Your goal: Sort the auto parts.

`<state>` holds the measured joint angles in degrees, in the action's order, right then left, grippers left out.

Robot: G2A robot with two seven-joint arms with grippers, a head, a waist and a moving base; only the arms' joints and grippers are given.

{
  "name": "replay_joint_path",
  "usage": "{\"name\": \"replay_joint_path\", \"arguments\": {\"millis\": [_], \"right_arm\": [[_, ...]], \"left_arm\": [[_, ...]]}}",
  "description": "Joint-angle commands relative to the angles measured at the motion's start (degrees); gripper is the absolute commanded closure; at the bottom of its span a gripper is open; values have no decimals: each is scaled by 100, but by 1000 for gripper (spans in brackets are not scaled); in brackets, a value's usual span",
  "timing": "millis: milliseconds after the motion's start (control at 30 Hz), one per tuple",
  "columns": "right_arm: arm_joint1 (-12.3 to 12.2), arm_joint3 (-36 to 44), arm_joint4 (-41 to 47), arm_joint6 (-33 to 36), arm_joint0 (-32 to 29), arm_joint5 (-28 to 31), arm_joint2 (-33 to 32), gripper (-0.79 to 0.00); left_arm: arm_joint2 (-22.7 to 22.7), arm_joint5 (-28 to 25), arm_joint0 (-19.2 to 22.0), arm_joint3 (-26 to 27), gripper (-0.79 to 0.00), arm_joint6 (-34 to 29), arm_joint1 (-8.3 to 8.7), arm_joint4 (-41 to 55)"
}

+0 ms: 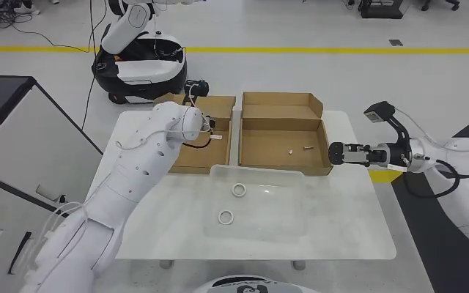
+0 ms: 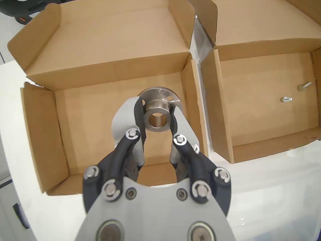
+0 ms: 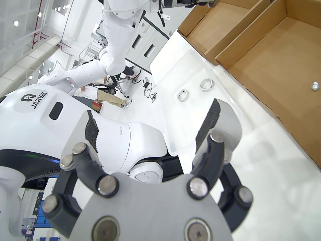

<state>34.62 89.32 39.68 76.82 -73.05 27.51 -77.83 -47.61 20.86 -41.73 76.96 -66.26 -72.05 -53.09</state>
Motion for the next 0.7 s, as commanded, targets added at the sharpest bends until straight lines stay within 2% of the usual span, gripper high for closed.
{"name": "replay_joint_path", "arguments": {"millis": [0,667], "right_arm": [[0,0,0,0,0,0,0,-785],[0,0,0,0,0,0,0,-785]], "left_arm": [[90,-60,29,-129,0,-34,-40,10],[658,-244,237,-1388,0,3,-418,-65]]}}
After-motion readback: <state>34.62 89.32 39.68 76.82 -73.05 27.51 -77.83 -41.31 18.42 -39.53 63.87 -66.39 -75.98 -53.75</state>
